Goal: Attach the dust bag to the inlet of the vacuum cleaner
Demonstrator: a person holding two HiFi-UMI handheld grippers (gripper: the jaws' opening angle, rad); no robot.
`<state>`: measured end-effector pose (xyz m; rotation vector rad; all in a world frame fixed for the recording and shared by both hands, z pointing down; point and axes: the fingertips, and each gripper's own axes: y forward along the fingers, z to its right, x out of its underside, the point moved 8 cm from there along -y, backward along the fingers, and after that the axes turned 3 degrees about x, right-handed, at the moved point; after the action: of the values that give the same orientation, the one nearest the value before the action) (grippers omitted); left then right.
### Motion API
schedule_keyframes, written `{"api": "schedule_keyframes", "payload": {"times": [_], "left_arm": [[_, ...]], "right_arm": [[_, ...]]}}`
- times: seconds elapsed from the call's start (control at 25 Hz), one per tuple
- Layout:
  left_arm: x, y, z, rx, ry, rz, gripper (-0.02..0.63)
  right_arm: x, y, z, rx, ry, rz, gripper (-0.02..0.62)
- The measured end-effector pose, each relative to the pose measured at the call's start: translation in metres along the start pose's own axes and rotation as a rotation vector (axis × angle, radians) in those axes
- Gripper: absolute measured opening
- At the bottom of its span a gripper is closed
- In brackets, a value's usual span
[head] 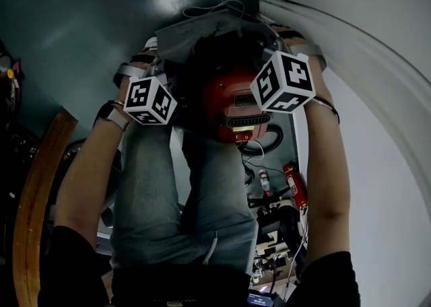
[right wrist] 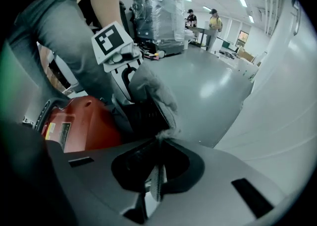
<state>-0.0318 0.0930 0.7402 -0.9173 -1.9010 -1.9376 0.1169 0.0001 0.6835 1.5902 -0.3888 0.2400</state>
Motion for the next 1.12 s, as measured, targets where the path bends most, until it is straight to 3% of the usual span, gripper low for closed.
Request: {"api": "schedule_keyframes", "payload": {"times": [0.28, 0.56, 0.76, 0.92, 1.12], "left_arm": [[-0.009, -0.019, 0.013, 0.051, 0.056, 0.040, 0.017], [0.022, -0.018, -0.020, -0.019, -0.084, 0.006, 0.017], [0.016, -0.010, -0.008, 0.005, -0.074, -0.006, 0.017], [0.009, -0.006, 0.015, 0.041, -0.068, 0.008, 0.017], [0.012, -0.007, 0.017, 0.006, -0.074, -0.005, 0.017]], "right_arm": [[0.006, 0.011, -0.007, -0.031, 0.008, -0.038, 0.034], [-0.002, 0.000, -0.036, -0.039, -0.139, -0.088, 0.034], [-0.008, -0.010, -0.037, -0.042, -0.201, -0.114, 0.035], [-0.009, -0.008, -0.025, -0.046, -0.170, -0.115, 0.035], [-0.008, -0.001, -0.022, -0.043, -0.166, -0.145, 0.035]]}}
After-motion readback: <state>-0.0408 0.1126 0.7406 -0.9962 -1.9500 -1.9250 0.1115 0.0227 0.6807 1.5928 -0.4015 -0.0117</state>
